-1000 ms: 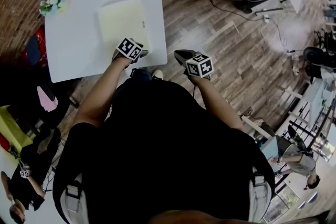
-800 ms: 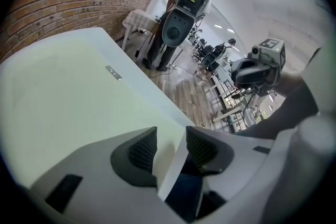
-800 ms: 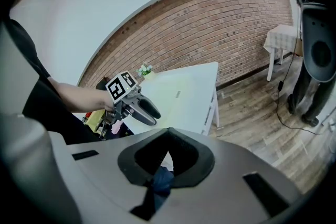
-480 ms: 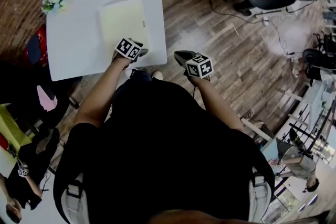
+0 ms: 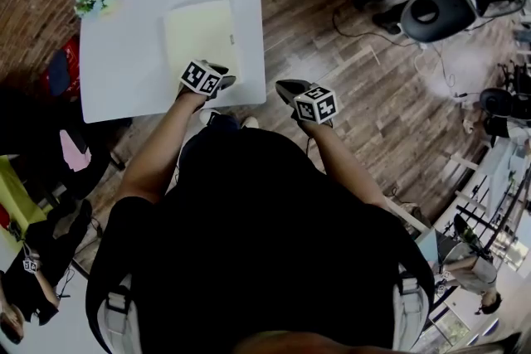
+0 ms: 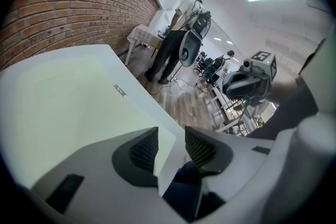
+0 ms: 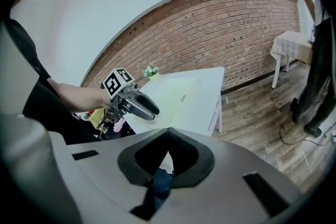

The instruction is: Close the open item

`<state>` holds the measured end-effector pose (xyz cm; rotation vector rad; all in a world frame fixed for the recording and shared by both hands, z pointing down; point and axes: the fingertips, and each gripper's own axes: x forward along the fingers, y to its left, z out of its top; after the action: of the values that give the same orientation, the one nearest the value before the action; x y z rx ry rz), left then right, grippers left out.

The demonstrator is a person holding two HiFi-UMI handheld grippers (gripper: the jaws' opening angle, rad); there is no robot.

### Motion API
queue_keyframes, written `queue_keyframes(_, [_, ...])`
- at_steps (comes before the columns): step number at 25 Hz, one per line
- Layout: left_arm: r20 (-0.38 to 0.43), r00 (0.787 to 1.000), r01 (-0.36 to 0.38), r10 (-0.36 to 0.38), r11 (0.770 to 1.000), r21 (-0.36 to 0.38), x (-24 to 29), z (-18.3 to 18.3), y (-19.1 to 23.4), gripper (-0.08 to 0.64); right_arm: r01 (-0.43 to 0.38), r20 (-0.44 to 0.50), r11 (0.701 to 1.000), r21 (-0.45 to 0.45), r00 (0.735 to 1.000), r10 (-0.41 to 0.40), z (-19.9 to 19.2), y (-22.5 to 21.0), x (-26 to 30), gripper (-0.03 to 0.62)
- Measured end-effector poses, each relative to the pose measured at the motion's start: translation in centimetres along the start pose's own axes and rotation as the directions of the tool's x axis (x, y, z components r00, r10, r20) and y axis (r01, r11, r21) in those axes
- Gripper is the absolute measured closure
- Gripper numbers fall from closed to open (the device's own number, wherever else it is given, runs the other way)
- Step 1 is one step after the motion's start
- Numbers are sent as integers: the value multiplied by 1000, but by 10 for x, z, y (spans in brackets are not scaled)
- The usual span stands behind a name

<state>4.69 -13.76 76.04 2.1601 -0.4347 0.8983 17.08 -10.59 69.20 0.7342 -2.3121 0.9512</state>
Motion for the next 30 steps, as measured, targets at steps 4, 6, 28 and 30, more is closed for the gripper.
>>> queue_keyframes(4, [16, 1000, -7, 7, 1000, 2, -8, -1, -2, 396, -12, -1, 1000, -25, 1000, 12, 5, 4, 4, 572])
queue_keyframes(6, [29, 999, -16, 16, 1000, 2, -13, 0, -4, 397, -5, 0, 999, -32, 1000, 5, 6, 4, 4, 572])
queue_keyframes(28, [219, 975, -53, 43, 998, 42, -83, 32, -62, 442, -59, 18, 985, -162, 998, 62, 33, 29, -4, 572])
queue_keyframes(30, [248, 968, -62, 47, 997, 52, -92, 37, -71, 445, -63, 15, 984, -169, 998, 67, 31, 31, -6, 572])
